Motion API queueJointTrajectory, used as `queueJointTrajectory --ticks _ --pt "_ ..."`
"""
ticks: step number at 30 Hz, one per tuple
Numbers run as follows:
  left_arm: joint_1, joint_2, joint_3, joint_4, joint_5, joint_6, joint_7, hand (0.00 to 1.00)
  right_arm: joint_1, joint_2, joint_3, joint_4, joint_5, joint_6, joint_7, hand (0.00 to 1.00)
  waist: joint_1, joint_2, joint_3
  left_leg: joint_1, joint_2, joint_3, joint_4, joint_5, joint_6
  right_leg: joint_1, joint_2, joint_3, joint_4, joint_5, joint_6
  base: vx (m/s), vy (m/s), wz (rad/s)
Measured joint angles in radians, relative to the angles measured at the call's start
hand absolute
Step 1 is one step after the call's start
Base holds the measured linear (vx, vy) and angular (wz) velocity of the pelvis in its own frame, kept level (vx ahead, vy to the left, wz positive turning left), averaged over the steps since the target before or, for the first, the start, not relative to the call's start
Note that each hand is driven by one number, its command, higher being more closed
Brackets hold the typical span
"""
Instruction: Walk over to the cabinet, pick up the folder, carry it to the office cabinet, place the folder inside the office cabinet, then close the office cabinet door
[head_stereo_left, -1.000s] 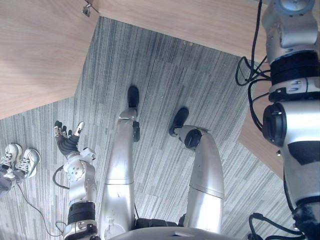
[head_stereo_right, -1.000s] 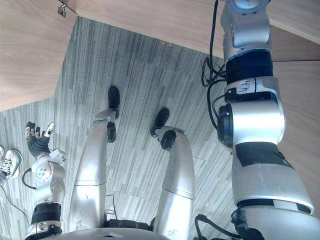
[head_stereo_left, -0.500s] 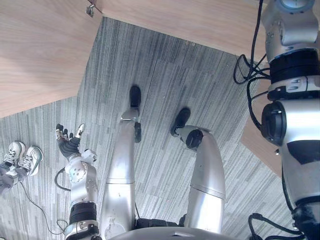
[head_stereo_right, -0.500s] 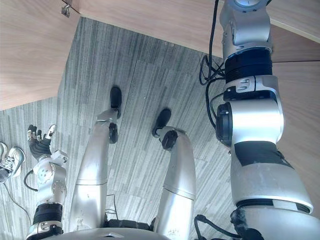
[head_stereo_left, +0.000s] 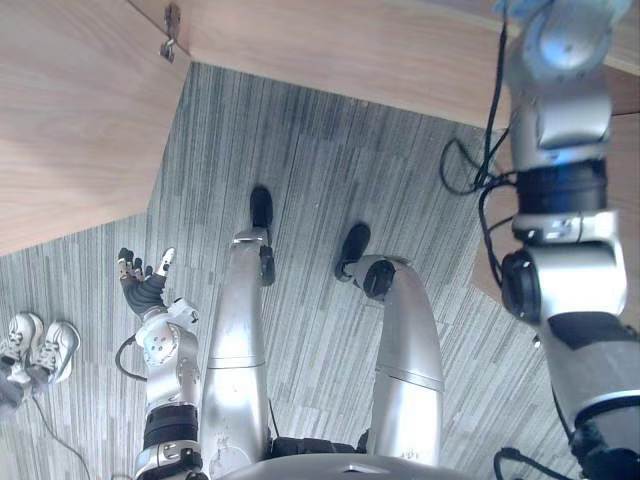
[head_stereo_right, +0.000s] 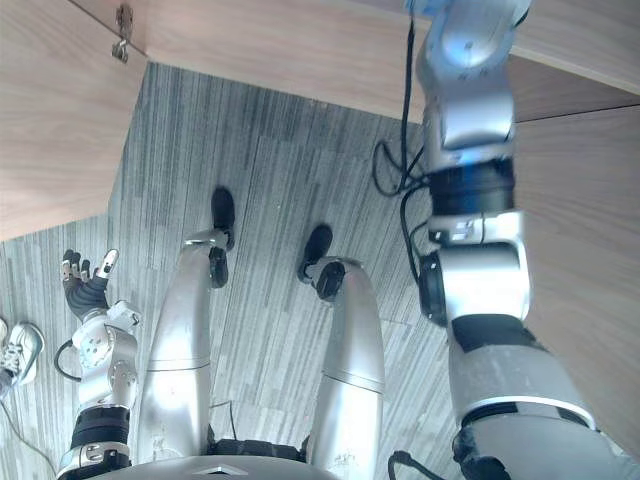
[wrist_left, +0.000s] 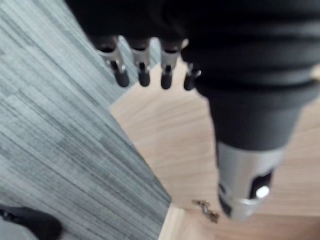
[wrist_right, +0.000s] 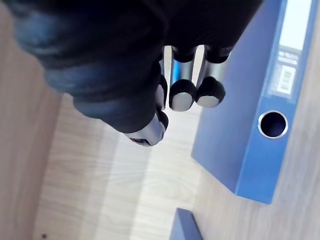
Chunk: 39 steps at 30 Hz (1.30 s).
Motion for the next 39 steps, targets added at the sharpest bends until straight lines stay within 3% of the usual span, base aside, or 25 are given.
queueJointTrajectory --ticks 6,9,13,15,21,26,27,32,39 --pt "0.019 0.010 0.000 -0.004 0.020 0.040 -0.029 0.00 0.354 0.062 0.000 -0.336 -0.145 -0.007 0.014 1.00 -0.011 -0.001 -0.004 0.097 0.016 0.009 0.057 -0.058 -0.001 0.105 0.004 0.009 0.023 -0.028 0.003 -0.02 0.023 -0.09" --pt "0.030 0.010 0.001 -0.002 0.023 0.060 -0.042 0.00 0.542 0.104 0.010 -0.461 -0.175 -0.025 0.056 1.00 -0.015 -0.002 -0.010 0.185 0.019 0.012 0.061 -0.090 0.005 0.197 0.004 0.007 0.012 -0.047 0.002 0.00 0.006 -0.03" --pt "0.091 0.009 0.001 0.010 0.062 0.084 -0.051 0.00 0.813 0.154 0.044 -0.570 -0.211 -0.066 0.130 1.00 -0.029 -0.008 -0.069 0.319 0.030 0.028 0.044 -0.130 0.006 0.338 0.005 0.001 -0.038 -0.059 0.017 0.06 0.023 -0.11" --pt "0.126 0.009 0.001 0.033 0.067 0.089 -0.068 0.00 0.935 0.170 0.071 -0.591 -0.231 -0.087 0.161 1.00 -0.034 -0.009 -0.119 0.377 0.034 0.039 0.018 -0.143 0.006 0.398 0.005 -0.006 -0.081 -0.059 0.020 0.09 0.038 -0.14" --pt "0.211 0.008 -0.010 0.132 0.144 0.116 -0.107 0.00 1.217 0.250 0.101 -0.603 -0.271 -0.129 0.251 1.00 -0.059 -0.030 -0.184 0.609 0.041 0.072 -0.067 -0.177 0.007 0.628 0.001 -0.026 -0.205 -0.063 0.039 0.13 0.061 -0.09" --pt "0.233 -0.004 -0.039 0.226 0.196 0.136 -0.106 0.00 1.356 0.353 0.110 -0.406 -0.293 -0.132 0.306 1.00 -0.078 -0.038 -0.241 0.767 0.050 0.114 -0.155 -0.178 0.012 0.777 0.015 -0.024 -0.319 -0.034 0.057 0.15 0.059 -0.16" --pt "0.234 -0.006 -0.044 0.252 0.201 0.139 -0.105 0.00 1.378 0.373 0.105 -0.342 -0.312 -0.123 0.318 0.00 -0.082 -0.038 -0.252 0.811 0.052 0.124 -0.186 -0.178 0.012 0.817 0.022 -0.022 -0.357 -0.022 0.058 0.14 0.031 -0.20" --pt "0.262 -0.003 -0.102 0.341 0.220 0.146 -0.106 0.00 1.425 0.439 0.041 -0.088 -0.361 -0.098 0.324 0.00 -0.103 -0.037 -0.312 0.977 0.048 0.183 -0.336 -0.149 0.004 0.950 0.045 0.011 -0.508 0.034 0.071 0.13 0.014 -0.26" --pt "0.271 -0.006 -0.115 0.488 0.258 0.155 -0.114 0.00 1.355 0.471 -0.084 0.324 -0.359 -0.061 0.282 0.00 -0.127 -0.002 -0.364 1.189 0.018 0.284 -0.669 -0.009 -0.005 1.127 0.095 0.077 -0.885 0.231 0.083 0.06 0.029 -0.37"
